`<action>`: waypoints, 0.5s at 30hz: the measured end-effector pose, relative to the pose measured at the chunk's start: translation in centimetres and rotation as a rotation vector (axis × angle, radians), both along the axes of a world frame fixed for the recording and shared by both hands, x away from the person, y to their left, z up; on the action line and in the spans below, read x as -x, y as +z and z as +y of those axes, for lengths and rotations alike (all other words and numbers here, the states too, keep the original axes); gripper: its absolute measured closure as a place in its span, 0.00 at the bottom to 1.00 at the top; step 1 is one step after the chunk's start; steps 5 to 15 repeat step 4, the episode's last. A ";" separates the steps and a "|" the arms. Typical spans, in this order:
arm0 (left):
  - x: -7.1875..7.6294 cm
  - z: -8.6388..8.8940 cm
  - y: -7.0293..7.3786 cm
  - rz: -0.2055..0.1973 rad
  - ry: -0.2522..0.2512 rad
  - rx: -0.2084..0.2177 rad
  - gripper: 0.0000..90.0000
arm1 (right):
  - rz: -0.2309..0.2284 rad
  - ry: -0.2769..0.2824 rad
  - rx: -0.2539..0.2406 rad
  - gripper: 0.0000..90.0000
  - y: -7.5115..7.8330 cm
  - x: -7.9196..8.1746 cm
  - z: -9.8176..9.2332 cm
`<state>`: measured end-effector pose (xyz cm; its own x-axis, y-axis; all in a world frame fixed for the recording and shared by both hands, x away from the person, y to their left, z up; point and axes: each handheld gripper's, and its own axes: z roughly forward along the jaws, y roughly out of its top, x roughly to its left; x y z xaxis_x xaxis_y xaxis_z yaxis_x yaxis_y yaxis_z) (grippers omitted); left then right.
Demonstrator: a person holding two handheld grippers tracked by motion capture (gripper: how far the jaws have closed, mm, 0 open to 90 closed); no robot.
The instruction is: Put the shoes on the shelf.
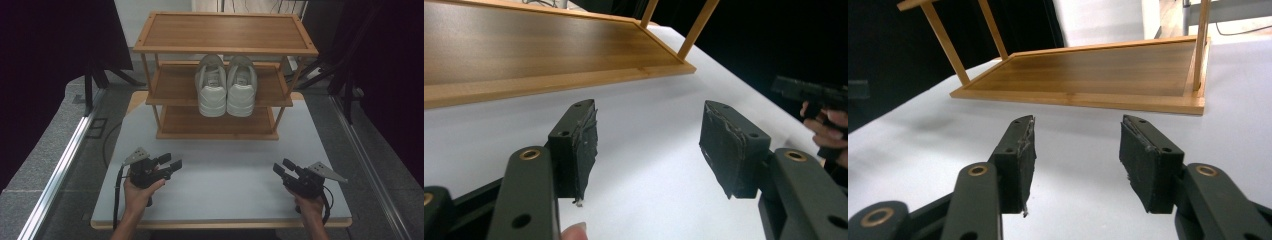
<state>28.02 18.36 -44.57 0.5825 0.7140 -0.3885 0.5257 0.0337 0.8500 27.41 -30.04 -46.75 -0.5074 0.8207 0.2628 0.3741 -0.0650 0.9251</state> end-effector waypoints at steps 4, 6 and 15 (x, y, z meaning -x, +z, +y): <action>-0.4 -0.3 -0.3 0.013 -0.004 -0.002 0.43 | -0.020 -0.020 0.045 0.47 0.2 0.3 -0.3; -0.4 -0.3 -0.3 0.013 -0.004 -0.002 0.43 | -0.020 -0.020 0.045 0.47 0.2 0.3 -0.3; -0.4 -0.3 -0.3 0.013 -0.004 -0.002 0.43 | -0.020 -0.020 0.045 0.47 0.2 0.3 -0.3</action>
